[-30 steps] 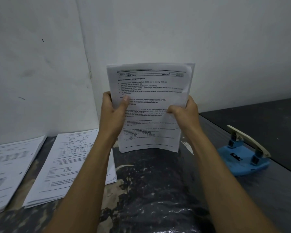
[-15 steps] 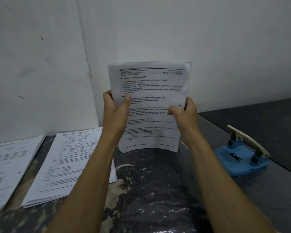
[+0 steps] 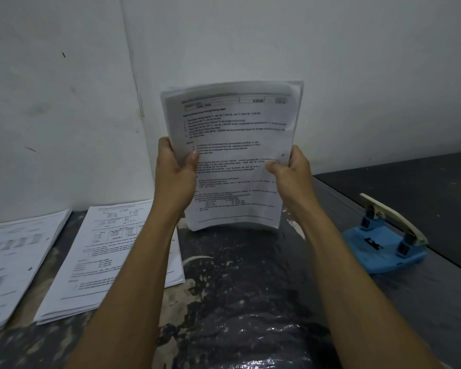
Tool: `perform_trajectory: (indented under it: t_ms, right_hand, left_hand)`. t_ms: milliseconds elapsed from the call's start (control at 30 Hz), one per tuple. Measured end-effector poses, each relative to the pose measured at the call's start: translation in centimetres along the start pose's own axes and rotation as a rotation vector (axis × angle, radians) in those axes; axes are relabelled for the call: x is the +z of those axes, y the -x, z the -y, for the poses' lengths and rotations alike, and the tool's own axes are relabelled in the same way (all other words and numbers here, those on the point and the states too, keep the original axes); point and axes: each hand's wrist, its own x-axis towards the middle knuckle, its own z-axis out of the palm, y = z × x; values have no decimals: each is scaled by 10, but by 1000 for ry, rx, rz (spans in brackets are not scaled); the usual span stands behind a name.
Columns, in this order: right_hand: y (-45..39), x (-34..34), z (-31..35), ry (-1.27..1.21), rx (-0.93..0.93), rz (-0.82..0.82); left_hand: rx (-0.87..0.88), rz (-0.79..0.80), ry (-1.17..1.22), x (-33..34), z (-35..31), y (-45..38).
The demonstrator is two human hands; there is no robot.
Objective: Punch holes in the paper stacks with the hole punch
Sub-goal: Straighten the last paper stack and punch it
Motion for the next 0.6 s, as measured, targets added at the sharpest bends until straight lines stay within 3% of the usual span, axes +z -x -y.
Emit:
perform_trajectory:
  t_ms: [133, 400, 600]
  right_hand:
    - [2, 0, -11, 9, 78, 0]
    - [1, 1, -11, 45, 19, 23]
    - [7, 0, -26, 109, 63, 77]
  left_hand:
    - [-84, 61, -59, -1, 16, 7]
    - [-65, 38, -92, 2, 14, 5]
    - [-176, 123, -125, 5, 27, 16]
